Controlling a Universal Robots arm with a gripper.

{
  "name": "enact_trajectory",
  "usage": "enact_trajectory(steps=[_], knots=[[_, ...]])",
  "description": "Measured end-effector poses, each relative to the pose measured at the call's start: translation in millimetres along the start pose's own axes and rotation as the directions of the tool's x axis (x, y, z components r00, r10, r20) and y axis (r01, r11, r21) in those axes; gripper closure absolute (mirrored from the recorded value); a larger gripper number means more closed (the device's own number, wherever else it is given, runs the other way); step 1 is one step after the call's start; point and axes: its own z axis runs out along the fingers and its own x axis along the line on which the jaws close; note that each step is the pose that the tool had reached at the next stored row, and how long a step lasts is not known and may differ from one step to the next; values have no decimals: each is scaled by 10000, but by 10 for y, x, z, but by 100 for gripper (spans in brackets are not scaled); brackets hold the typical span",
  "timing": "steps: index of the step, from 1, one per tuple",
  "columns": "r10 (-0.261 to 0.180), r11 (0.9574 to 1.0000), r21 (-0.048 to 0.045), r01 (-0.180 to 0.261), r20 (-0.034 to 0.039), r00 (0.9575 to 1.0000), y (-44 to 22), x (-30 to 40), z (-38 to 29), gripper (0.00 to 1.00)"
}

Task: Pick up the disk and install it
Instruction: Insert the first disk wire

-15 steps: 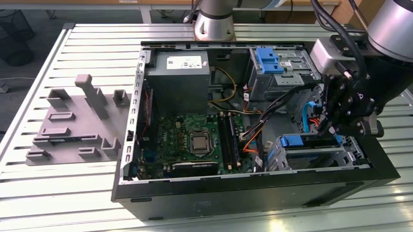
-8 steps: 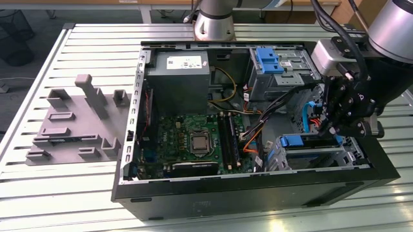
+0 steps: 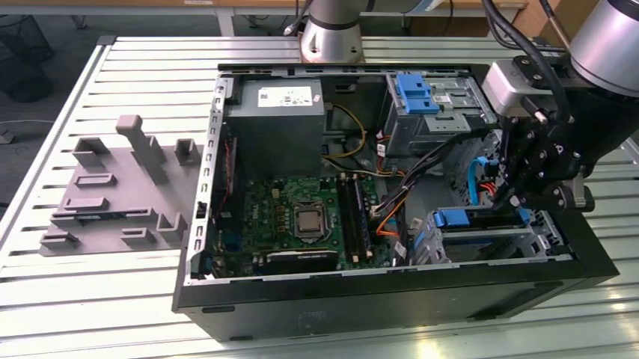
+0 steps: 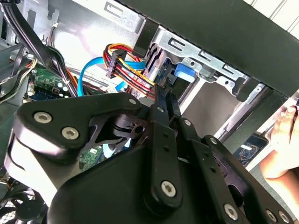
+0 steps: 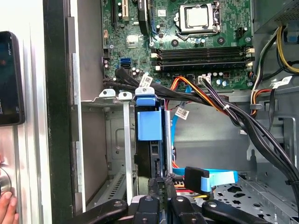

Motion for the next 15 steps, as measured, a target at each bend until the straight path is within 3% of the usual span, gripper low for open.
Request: enact_trajectory(steps=[15], knots=[[-1,10000,-2,1,13,10000,0,-2,27,84]])
